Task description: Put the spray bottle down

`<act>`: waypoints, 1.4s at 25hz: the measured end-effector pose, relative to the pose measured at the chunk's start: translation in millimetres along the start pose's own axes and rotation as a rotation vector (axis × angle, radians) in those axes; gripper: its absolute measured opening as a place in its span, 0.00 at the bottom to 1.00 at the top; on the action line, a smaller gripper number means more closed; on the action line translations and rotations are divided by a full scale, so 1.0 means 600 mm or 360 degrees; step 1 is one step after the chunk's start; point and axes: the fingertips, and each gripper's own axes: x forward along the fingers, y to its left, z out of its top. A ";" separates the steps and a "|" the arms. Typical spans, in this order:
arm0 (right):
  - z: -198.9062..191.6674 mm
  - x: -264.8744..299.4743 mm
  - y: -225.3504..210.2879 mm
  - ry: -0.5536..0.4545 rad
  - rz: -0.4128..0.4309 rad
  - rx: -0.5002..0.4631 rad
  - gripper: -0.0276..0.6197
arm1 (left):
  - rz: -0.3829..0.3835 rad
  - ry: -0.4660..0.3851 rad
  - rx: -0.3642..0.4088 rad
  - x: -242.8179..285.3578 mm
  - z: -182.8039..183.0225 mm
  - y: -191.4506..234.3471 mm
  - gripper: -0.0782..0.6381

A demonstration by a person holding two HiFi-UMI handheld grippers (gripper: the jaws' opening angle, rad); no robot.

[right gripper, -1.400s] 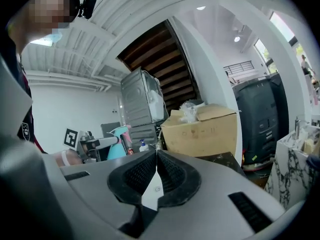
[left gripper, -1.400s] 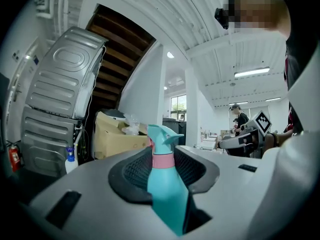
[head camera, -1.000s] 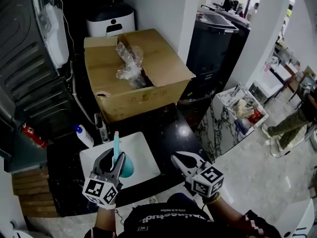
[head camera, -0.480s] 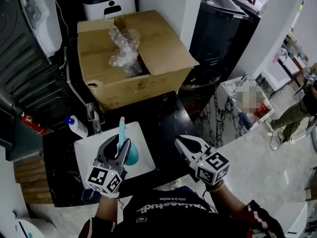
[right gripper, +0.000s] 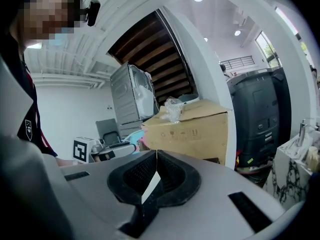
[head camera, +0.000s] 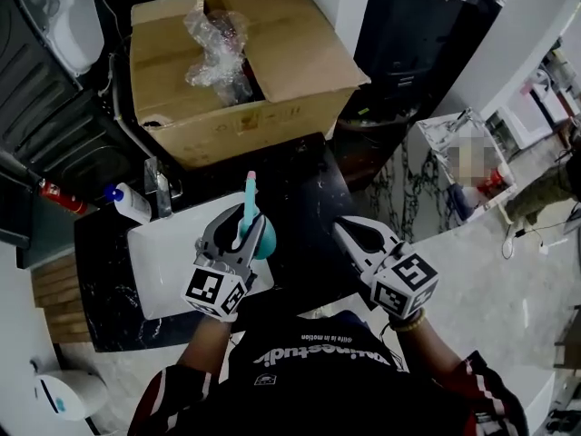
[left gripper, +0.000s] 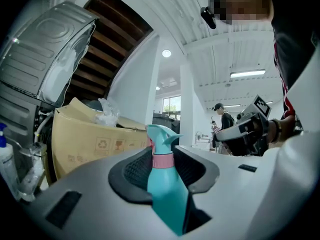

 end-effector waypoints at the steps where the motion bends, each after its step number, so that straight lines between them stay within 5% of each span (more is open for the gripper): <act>1: -0.004 -0.004 -0.004 0.0006 -0.0006 0.0008 0.10 | -0.0007 -0.0013 0.0010 0.010 -0.008 -0.004 0.32; 16: -0.030 -0.045 -0.019 0.0086 -0.0095 0.0039 0.10 | -0.0023 -0.0086 0.0078 0.115 -0.130 -0.018 0.31; 35: -0.022 -0.024 0.003 0.0051 -0.0056 0.0054 0.10 | -0.0063 -0.0031 0.0097 0.088 -0.160 -0.022 0.31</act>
